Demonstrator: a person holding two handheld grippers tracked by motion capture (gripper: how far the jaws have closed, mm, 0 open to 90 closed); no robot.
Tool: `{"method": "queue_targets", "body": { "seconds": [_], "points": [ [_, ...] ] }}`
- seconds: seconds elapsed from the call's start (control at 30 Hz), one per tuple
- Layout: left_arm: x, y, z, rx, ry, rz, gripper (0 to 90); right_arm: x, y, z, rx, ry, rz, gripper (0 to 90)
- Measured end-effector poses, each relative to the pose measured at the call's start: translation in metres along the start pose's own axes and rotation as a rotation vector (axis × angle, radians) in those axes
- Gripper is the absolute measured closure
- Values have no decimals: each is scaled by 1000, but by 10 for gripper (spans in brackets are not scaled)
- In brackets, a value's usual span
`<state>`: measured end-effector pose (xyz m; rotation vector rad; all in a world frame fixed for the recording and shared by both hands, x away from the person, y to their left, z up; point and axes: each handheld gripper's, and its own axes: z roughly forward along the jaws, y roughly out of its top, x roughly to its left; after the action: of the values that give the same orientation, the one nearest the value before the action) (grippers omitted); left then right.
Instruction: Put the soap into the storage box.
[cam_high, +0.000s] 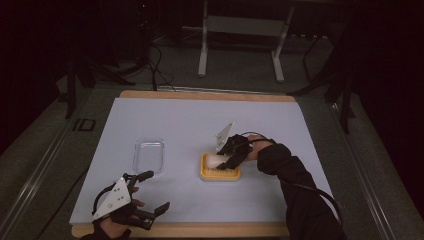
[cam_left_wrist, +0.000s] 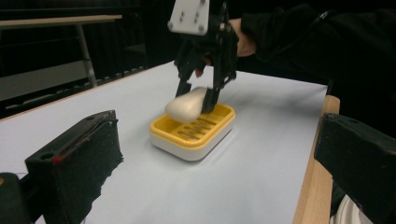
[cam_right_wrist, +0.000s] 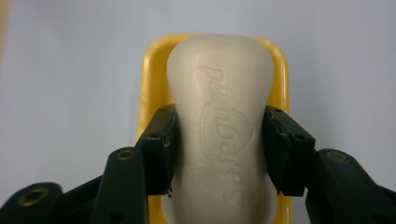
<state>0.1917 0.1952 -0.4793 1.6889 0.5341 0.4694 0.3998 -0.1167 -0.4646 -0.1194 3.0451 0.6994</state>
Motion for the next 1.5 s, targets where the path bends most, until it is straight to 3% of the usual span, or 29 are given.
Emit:
{"method": "queue_targets", "body": {
  "seconds": [0.23, 0.3, 0.4, 0.6, 0.87, 1.07, 1.13, 1.23, 1.3, 1.37, 1.5],
  "points": [
    [0, 0, 1, 3, -3, 0, 7, -2, -10, 17, -10, 4, 13, 492],
    [0, 0, 1, 5, -3, 1, 7, 0, -12, 27, 22, 0, 6, 490],
    [0, 0, 1, 7, -3, 2, 7, -1, -14, 27, -9, 3, 17, 490],
    [0, -1, 1, 10, -5, 3, 7, 1, -14, 27, 5, -4, 12, 422],
    [0, -1, 1, 11, -5, 3, 7, 2, -7, 7, -2, -42, 34, 380],
    [0, -1, 2, 13, -7, 4, 7, 6, -3, -21, -26, -104, 102, 282],
    [0, -1, 2, 13, -6, 4, 7, 7, -3, -24, -31, -104, 108, 271],
    [0, 0, 2, 13, -6, 4, 7, 10, -1, -31, -34, -142, 144, 198],
    [-1, 0, 1, 13, -6, 4, 7, 8, -2, -38, -59, -158, 198, 119],
    [-1, 0, 1, 10, -6, 2, 7, 8, -4, -46, -93, -179, 232, 115],
    [0, 0, 2, 10, -6, 2, 7, 12, -9, -58, -151, -217, 252, 114]
  ]
}}
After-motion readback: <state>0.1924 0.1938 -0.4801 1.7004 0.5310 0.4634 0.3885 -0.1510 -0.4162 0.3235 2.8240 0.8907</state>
